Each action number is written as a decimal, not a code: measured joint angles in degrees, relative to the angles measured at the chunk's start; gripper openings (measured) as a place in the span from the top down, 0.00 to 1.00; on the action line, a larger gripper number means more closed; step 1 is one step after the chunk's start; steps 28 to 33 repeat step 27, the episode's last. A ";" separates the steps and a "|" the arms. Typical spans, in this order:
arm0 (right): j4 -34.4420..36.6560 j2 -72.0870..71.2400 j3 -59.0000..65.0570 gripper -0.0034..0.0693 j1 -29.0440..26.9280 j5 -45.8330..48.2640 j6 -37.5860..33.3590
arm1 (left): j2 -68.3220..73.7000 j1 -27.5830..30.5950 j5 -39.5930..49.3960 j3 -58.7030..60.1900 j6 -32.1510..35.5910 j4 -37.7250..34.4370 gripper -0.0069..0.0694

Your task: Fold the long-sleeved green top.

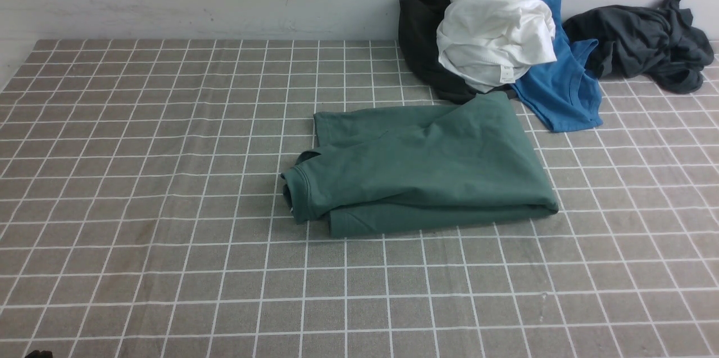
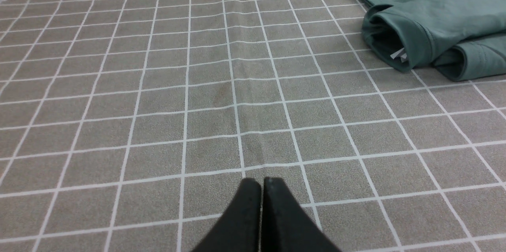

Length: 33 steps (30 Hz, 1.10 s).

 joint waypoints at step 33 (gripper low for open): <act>0.00 0.00 0.00 0.97 0.00 0.00 0.06 | 0.00 2.17 0.00 0.00 -0.05 -0.07 0.92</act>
